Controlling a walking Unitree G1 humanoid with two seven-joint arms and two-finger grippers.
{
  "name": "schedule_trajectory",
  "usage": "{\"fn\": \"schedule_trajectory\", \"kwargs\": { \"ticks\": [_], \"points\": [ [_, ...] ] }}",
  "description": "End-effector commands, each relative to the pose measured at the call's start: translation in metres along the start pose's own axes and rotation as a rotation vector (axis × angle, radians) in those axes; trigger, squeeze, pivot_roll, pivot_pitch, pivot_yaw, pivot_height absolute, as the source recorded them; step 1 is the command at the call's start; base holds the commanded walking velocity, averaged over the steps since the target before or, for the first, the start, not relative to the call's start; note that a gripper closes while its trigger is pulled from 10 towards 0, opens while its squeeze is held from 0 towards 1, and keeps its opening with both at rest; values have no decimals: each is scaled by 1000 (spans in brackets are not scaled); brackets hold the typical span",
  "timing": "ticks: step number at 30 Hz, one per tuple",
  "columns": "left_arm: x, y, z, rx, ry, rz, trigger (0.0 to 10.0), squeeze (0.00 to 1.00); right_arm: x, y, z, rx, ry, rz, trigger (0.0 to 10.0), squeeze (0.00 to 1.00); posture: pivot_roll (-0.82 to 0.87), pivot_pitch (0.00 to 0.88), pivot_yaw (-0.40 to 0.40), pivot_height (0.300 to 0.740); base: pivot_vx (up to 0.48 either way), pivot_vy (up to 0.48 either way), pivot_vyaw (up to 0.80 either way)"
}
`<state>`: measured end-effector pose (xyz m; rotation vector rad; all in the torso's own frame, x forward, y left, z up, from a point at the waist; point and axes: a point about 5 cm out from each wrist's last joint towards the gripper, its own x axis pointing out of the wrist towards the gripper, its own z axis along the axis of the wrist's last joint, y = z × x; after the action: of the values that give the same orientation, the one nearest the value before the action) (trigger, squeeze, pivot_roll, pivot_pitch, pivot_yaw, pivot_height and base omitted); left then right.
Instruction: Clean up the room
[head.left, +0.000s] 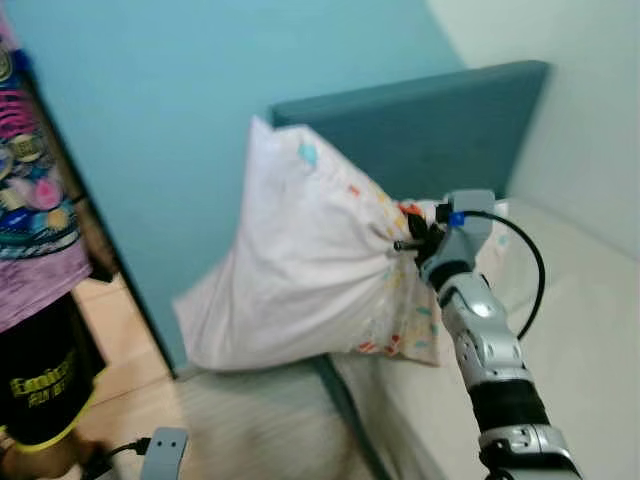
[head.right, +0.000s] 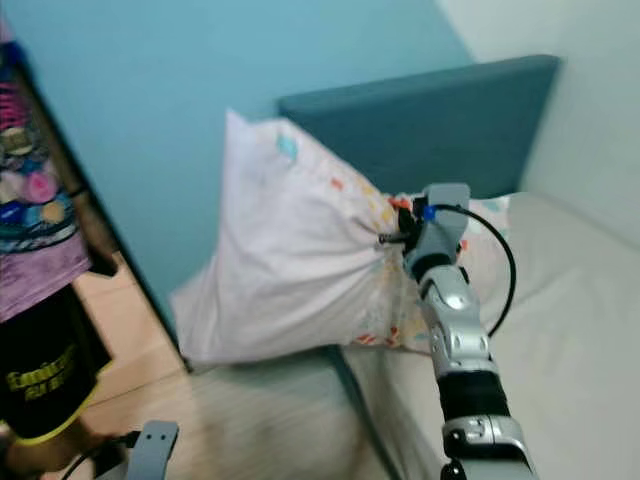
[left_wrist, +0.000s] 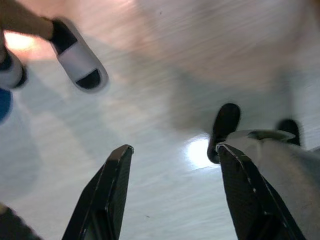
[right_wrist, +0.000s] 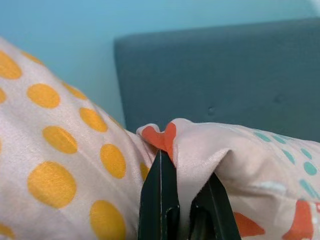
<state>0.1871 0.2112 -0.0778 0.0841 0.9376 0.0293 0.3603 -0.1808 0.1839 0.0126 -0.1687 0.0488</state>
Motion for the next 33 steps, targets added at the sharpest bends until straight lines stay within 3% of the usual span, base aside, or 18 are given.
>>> {"fn": "schedule_trajectory", "kwargs": {
  "ticks": [1, 10, 24, 30, 33],
  "points": [
    [-1, 0, -7, 6, 19, -4, 10000, 0, 4, -8, 17, -7, -84, -53, 10000, 0, -21, 0, -18, 740, 0, 0, 0],
    [0, -2, 0, 14, -8, -19, 10000, 0, 3, -10, 17, -8, -88, -53, 10000, 0, -23, 0, -17, 740, 165, 0, 0],
    [0, -2, 1, 34, -13, -23, 10000, 0, 1, -6, 20, -38, -102, -1, 10000, 0, -24, 0, -18, 740, 455, 0, 0],
    [0, -3, 2, 44, -20, -35, 10000, 0, 4, -6, 21, -55, -97, -31, 10000, 0, -22, 0, -19, 740, 480, 0, 0],
    [1, -5, 6, 48, -35, -47, 10000, 0, 6, -16, 29, -102, -116, -97, 10000, 0, -21, 0, -19, 740, 480, 0, 0]
  ]
}}
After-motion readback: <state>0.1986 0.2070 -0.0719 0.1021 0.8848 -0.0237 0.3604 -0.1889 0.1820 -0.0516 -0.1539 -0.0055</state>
